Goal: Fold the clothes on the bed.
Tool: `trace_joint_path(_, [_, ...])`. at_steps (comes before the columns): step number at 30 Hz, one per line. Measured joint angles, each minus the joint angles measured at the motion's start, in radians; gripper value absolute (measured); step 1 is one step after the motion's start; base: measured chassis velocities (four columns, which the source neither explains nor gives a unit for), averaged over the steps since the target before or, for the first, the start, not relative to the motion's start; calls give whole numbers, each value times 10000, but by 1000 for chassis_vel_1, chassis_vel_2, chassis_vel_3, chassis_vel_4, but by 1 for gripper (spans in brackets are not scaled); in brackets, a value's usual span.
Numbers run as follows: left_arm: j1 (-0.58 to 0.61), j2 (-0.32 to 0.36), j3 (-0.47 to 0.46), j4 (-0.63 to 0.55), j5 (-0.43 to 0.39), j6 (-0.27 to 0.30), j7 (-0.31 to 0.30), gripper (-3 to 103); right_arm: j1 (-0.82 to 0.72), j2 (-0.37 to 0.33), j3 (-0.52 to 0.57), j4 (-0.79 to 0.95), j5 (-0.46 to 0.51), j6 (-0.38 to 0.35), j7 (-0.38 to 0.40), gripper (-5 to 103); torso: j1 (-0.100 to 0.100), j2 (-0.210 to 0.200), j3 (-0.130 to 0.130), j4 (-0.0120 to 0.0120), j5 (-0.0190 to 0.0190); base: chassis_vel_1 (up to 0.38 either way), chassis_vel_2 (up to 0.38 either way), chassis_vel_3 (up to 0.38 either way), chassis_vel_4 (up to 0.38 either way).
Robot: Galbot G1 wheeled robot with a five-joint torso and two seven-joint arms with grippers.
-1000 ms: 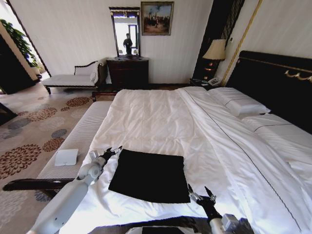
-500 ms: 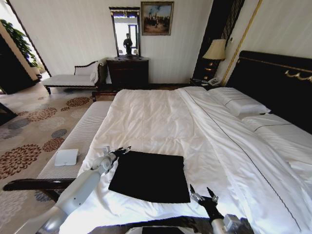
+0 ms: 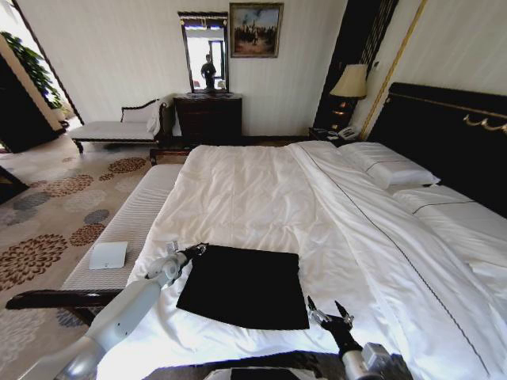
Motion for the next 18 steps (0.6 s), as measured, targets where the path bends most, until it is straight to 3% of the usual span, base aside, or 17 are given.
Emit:
trace_joint_path(4, [41, 57, -31, -112, 15, -24, -14, 10, 56, -3, -18, -11, 39, -21, 17, 100, 0, -1, 0, 0, 2, 0, 0, 0, 0])
trace_joint_path(8, [93, 73, -51, -154, 31, -32, -17, 2, 134, -39, -25, -25, 202, -86, 70, 100, -1, 0, 0, -1, 2, 0, 0, 0, 0])
trace_joint_path(16, [366, 73, -296, -252, 61, -80, -157, 0, 470, -382, 131, -31, 986, -396, 241, 100, -2, 0, 0, -1, 1, 0, 0, 0, 0])
trace_joint_path(18, [471, 74, -450, -408, 53, -109, -267, 0, 778, -571, 204, 23, 1681, -662, 363, 100, -2, 0, 0, -1, 2, 0, 0, 0, 0])
